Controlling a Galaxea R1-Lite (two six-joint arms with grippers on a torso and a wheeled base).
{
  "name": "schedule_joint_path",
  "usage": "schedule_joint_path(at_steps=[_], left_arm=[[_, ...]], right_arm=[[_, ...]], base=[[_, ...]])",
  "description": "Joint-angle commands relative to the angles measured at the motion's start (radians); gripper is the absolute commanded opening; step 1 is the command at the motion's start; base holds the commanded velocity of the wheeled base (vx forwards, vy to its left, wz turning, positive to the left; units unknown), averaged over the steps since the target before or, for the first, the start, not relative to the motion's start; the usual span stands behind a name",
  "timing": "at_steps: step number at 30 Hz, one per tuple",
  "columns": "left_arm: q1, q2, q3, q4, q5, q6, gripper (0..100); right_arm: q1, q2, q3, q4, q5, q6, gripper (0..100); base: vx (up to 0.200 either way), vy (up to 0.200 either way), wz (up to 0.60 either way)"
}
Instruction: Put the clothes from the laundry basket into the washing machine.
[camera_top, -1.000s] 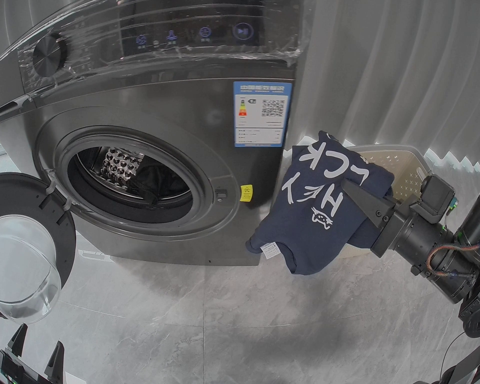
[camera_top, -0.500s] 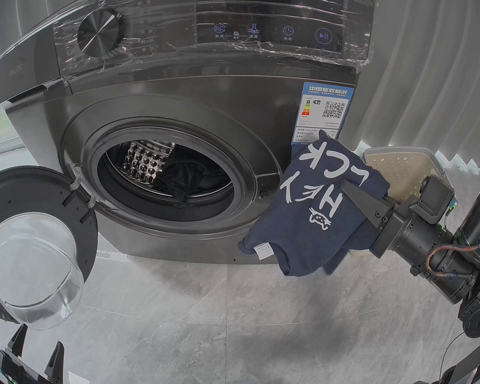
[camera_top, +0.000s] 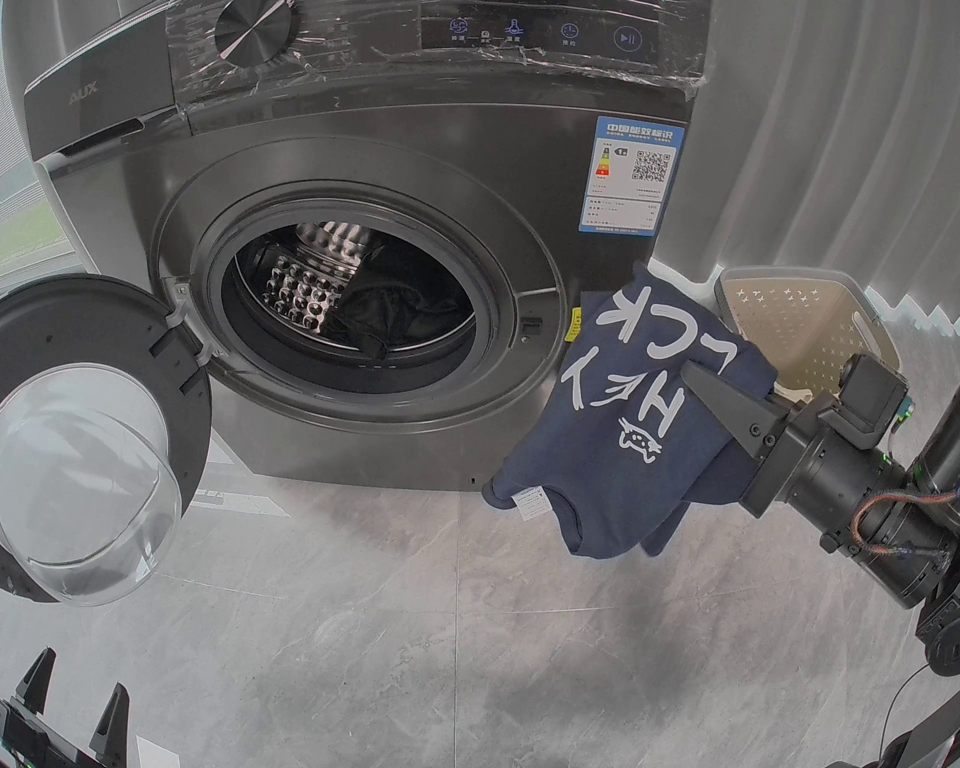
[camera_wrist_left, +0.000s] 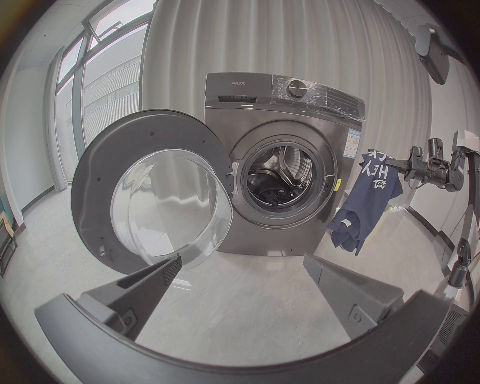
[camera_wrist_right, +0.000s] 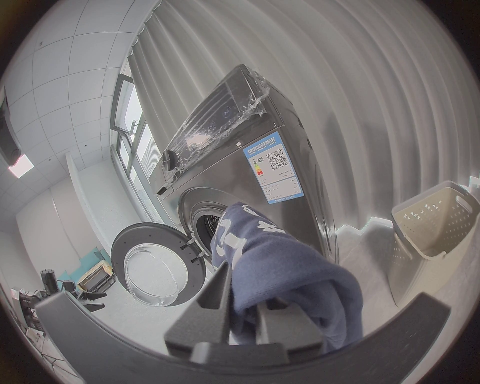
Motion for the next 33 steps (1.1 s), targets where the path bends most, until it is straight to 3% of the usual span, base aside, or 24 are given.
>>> schedule_joint_path(at_steps=[1, 6, 30, 33], left_arm=[[0.001, -0.018, 0.016, 0.000, 0.001, 0.000, 100], [0.001, -0.018, 0.016, 0.000, 0.001, -0.002, 100], [0.001, -0.018, 0.016, 0.000, 0.001, -0.002, 100], [0.001, -0.018, 0.016, 0.000, 0.001, -0.002, 100]], right_arm=[[-0.001, 0.002, 0.000, -0.001, 0.000, 0.000, 0], [-0.001, 0.002, -0.002, -0.001, 0.000, 0.000, 0], [-0.018, -0.001, -0.010, 0.004, -0.002, 0.000, 0], [-0.018, -0.001, -0.010, 0.004, -0.002, 0.000, 0]], base=[[0.000, 0.000, 0.00], [0.000, 0.000, 0.00], [0.000, 0.200, 0.00], [0.000, 0.000, 0.00]])
